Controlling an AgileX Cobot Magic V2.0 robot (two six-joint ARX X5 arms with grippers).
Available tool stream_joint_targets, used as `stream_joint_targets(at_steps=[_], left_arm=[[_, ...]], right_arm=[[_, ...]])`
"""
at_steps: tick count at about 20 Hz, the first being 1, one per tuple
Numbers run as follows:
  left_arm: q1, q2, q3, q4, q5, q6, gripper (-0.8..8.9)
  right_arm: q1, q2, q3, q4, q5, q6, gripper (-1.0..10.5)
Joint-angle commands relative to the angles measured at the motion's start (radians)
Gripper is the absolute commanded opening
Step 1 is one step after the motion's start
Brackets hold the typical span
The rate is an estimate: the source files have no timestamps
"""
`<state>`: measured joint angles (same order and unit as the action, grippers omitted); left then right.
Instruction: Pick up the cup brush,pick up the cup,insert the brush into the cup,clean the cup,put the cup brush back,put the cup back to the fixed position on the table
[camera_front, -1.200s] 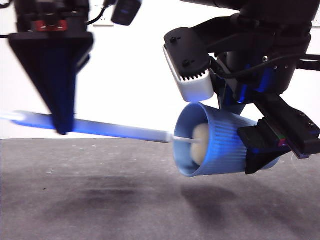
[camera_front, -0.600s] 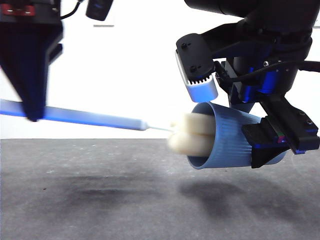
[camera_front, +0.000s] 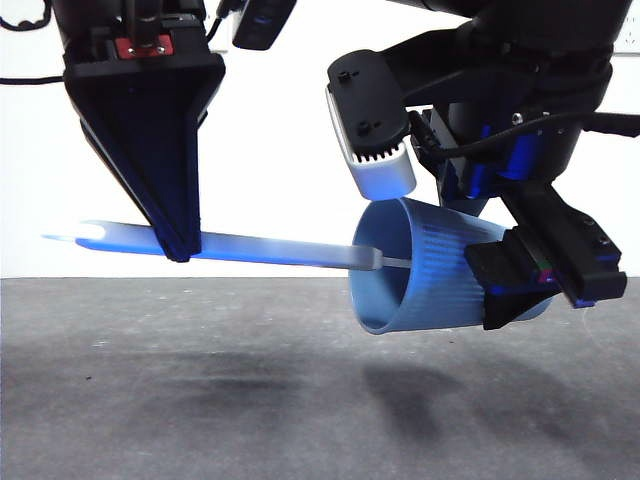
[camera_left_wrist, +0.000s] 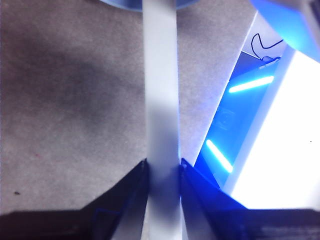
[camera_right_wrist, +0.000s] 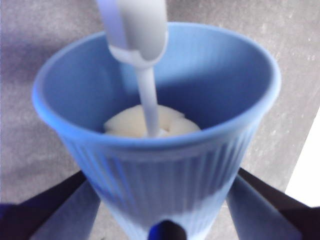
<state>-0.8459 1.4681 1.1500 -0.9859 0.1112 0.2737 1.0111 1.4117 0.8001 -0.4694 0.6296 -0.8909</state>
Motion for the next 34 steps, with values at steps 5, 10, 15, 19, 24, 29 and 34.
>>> stream_joint_targets(at_steps=[5,10,15,19,24,29,34], left_arm=[[0.019,0.003,-0.003,-0.113,-0.080,0.022,-0.08],[0.085,-0.076,-0.003,-0.180,-0.092,0.026,-0.09],[0.197,-0.151,-0.003,-0.228,-0.137,0.026,-0.08],[0.312,-0.193,-0.003,-0.181,-0.134,-0.058,-0.09],[0.404,-0.196,-0.004,-0.005,-0.074,-0.275,-0.09],[0.409,-0.135,-0.004,0.199,-0.061,-0.468,-0.09],[0.395,0.011,-0.004,0.323,-0.068,-0.583,-0.09]], right_arm=[[-0.006,0.004,0.002,-0.019,-0.016,0.042,-0.2],[-0.075,0.001,0.002,-0.037,0.030,0.088,-0.2],[-0.148,-0.051,0.006,-0.022,0.026,0.251,-0.2],[-0.206,-0.152,0.009,-0.009,0.018,0.430,-0.2],[-0.258,-0.349,0.011,0.030,-0.112,0.647,-0.2],[-0.262,-0.501,0.011,0.113,-0.237,0.854,-0.2],[-0.262,-0.549,0.011,0.170,-0.319,0.946,-0.2]])
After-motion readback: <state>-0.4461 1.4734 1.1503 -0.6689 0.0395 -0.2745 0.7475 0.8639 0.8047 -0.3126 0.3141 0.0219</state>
